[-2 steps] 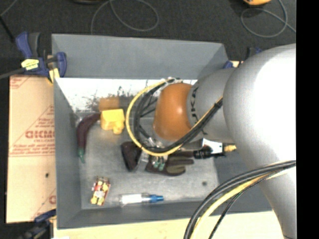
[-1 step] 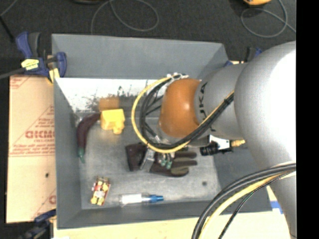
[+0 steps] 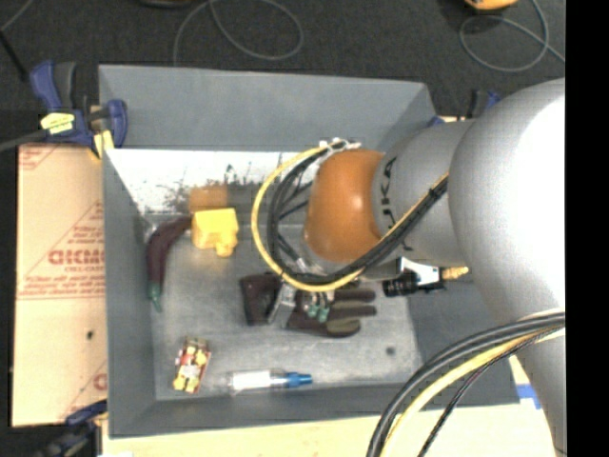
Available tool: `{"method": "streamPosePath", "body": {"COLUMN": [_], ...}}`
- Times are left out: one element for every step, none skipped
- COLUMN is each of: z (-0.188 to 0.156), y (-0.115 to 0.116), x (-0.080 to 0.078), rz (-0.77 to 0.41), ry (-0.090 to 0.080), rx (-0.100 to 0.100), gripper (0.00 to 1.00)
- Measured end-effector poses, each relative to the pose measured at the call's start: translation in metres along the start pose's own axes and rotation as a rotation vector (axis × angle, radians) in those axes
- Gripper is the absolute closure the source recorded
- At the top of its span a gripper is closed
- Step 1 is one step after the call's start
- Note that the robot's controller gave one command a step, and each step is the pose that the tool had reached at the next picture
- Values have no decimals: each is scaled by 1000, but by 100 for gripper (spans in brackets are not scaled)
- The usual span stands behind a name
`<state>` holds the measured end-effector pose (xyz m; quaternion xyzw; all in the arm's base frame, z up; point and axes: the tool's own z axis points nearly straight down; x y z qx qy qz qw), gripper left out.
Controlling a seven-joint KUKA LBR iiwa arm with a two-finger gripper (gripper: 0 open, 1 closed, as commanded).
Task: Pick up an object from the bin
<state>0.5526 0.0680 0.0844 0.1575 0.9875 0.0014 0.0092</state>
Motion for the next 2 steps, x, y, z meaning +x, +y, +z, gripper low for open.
{"method": "streamPosePath", "body": {"z": [-20,-124], "y": [9,5], "x": [0,-11], "rz": [9,9], "ry": [5,-2], "rx": [2,-1], "gripper": [100,100]}}
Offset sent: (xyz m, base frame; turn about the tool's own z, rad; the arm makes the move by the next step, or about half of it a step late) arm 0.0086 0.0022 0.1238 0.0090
